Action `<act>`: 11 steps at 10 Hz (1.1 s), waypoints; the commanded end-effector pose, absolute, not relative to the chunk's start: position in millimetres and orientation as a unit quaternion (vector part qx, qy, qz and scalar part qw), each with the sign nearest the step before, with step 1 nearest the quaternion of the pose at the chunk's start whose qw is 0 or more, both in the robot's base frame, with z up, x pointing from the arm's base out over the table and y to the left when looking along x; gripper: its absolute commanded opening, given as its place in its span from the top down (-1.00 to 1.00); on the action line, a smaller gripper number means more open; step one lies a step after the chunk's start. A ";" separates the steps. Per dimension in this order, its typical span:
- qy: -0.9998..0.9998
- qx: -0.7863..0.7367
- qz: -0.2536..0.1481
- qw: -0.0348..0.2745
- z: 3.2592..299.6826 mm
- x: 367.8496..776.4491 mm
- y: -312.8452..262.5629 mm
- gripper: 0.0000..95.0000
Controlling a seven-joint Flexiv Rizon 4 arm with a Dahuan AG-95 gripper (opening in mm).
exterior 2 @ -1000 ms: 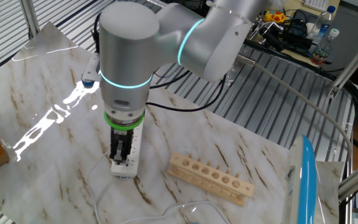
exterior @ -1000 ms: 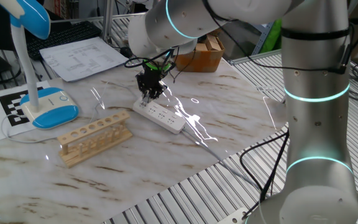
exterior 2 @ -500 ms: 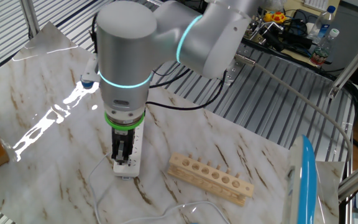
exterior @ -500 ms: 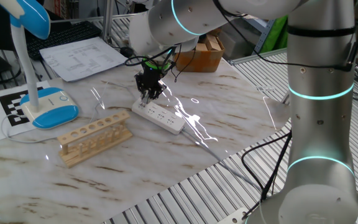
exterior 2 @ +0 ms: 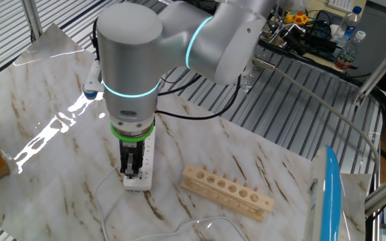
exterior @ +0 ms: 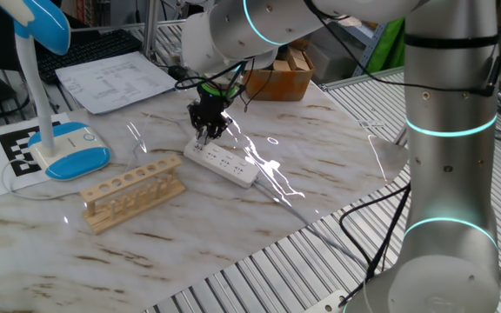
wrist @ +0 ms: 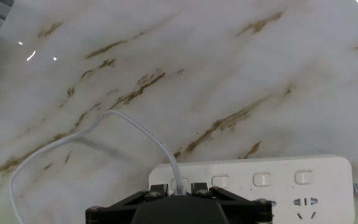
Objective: Plug in the power cord of the desk lamp, turn on the socket, and light up the desk lamp
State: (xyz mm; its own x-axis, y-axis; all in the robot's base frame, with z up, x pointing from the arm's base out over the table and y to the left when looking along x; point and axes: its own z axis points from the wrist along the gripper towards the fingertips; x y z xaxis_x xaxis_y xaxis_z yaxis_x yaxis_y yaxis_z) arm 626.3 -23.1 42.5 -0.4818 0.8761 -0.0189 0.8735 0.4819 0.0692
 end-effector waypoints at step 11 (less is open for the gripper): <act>0.878 0.476 0.045 -0.012 43.2 626.4 -20.0 0.60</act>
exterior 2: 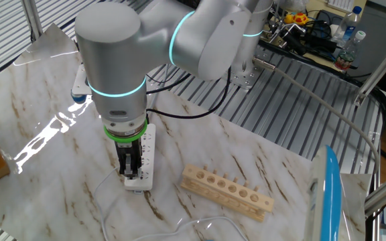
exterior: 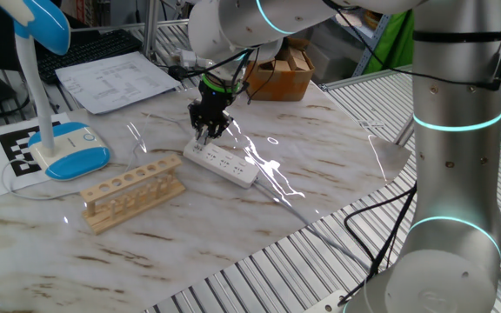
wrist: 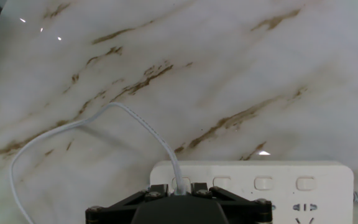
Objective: Plug in the power cord of the desk lamp, turn on the socket, and light up the desk lamp
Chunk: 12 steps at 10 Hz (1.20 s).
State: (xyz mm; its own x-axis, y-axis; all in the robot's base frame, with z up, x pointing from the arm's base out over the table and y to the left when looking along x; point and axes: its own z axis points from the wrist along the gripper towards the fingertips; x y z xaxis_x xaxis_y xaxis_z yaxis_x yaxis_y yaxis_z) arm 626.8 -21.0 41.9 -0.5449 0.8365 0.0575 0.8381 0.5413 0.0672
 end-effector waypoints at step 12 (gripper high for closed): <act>-0.887 -0.457 -0.056 0.047 44.6 624.6 -14.6 0.60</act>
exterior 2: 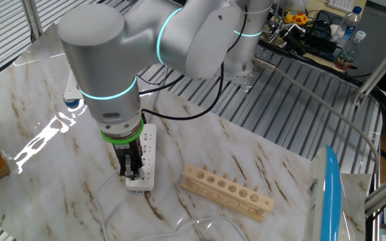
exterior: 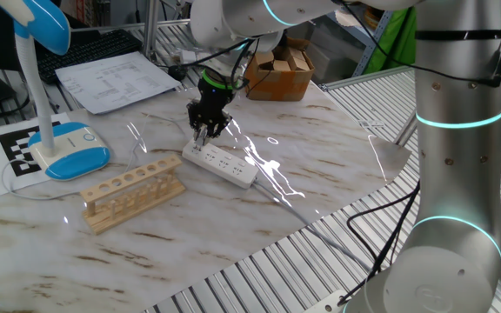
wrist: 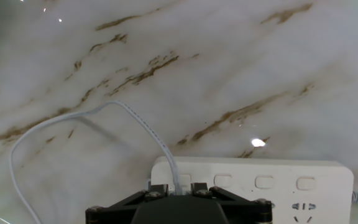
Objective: Plug in the power cord of the desk lamp, turn on the socket, and light up the desk lamp
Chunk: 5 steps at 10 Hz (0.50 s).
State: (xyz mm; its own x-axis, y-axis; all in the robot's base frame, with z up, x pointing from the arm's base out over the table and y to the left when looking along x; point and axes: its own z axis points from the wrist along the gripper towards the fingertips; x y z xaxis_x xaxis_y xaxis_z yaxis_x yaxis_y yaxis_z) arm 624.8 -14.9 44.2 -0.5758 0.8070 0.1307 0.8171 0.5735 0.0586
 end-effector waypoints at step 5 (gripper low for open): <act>-0.891 -0.447 -0.053 0.057 47.6 623.0 -7.1 1.00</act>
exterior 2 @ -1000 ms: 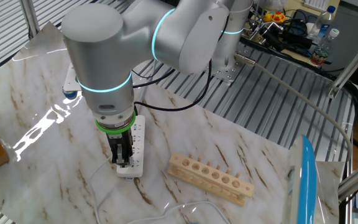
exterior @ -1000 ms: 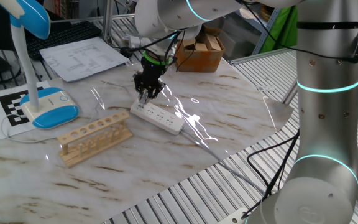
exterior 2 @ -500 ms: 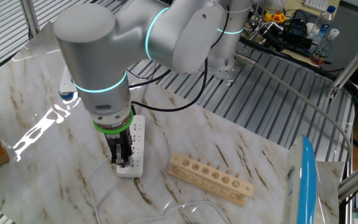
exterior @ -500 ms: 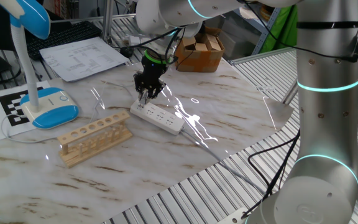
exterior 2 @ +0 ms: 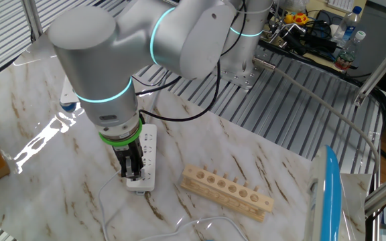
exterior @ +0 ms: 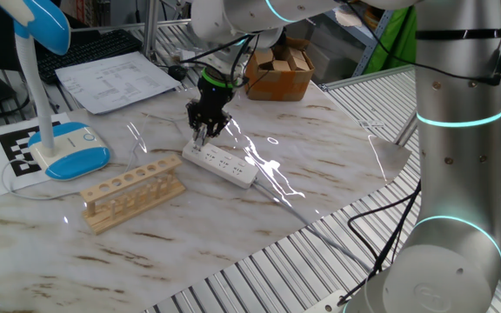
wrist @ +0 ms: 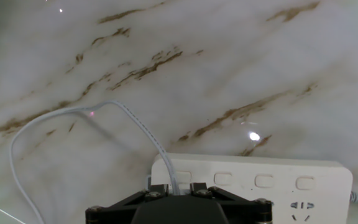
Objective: Plug in the power cord of the desk lamp, turn on the socket, and light up the desk lamp
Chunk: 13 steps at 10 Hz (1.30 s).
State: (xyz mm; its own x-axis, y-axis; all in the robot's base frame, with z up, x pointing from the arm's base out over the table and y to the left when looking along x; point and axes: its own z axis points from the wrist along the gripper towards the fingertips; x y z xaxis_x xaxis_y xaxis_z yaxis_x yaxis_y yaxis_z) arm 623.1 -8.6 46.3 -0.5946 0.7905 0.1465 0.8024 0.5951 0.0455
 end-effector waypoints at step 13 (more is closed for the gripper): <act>-0.884 -0.466 -0.006 -0.027 65.3 620.2 1.3 1.00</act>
